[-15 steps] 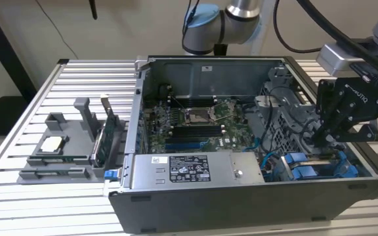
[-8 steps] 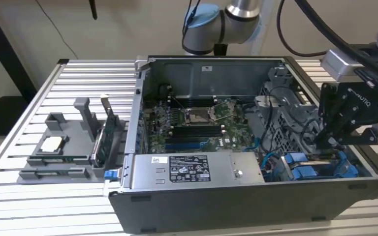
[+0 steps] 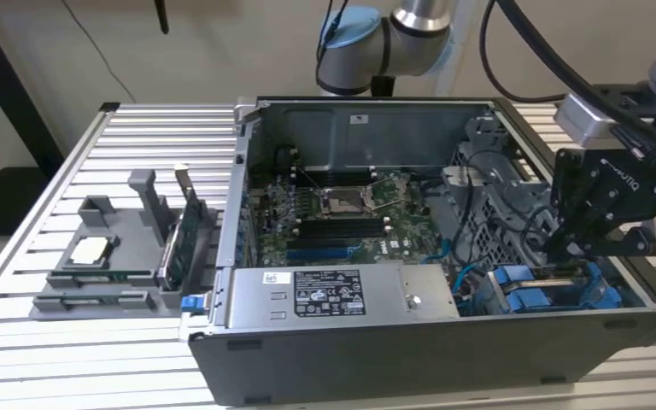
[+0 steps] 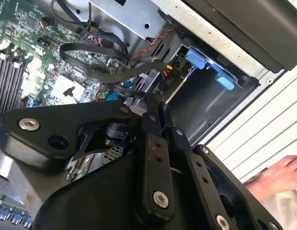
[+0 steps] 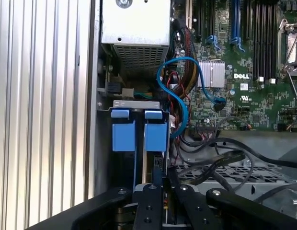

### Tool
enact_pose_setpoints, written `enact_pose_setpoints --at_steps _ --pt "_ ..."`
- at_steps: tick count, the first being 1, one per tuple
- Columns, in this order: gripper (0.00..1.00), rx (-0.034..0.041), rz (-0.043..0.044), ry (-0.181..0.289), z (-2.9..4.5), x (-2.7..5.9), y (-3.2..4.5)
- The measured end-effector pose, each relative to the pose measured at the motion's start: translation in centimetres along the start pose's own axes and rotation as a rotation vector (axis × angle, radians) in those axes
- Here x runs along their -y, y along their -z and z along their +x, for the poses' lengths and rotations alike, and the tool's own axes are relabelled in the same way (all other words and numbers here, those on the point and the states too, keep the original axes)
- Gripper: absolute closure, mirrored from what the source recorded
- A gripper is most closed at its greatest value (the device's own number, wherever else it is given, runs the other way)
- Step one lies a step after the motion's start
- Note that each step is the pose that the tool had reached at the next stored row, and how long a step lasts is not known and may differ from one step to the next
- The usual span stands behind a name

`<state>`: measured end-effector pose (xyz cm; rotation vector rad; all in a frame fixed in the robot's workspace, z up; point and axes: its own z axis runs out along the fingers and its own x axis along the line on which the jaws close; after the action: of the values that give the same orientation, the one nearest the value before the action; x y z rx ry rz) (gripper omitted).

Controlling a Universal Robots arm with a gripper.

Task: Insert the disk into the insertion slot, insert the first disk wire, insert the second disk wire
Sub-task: 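Insert the second disk wire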

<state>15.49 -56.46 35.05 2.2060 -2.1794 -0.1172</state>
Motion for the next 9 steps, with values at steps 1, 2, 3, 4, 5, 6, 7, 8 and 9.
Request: enact_pose_setpoints --at_steps 1,2,3,4,5,6,7,8,9 --pt "0.84 0.0000 0.0000 0.000 0.00 0.00 -0.05" --pt "0.84 0.0000 0.0000 0.000 0.00 0.01 -0.11" --pt "0.84 -0.0001 0.0000 0.000 0.00 0.01 -0.15" --pt "0.84 -0.0002 0.0000 0.000 0.01 0.01 -0.19" --pt "0.84 -0.0002 0.0001 0.000 0.01 0.02 -0.24" --pt "0.84 -0.0001 0.0001 0.000 0.01 0.03 -0.30" --pt "0.84 -0.0001 0.0002 0.000 0.01 0.03 -0.36" --pt "0.84 0.0000 0.0004 0.000 0.01 0.04 -0.42" --pt "0.84 0.0000 0.0005 0.000 0.02 0.04 -0.50"
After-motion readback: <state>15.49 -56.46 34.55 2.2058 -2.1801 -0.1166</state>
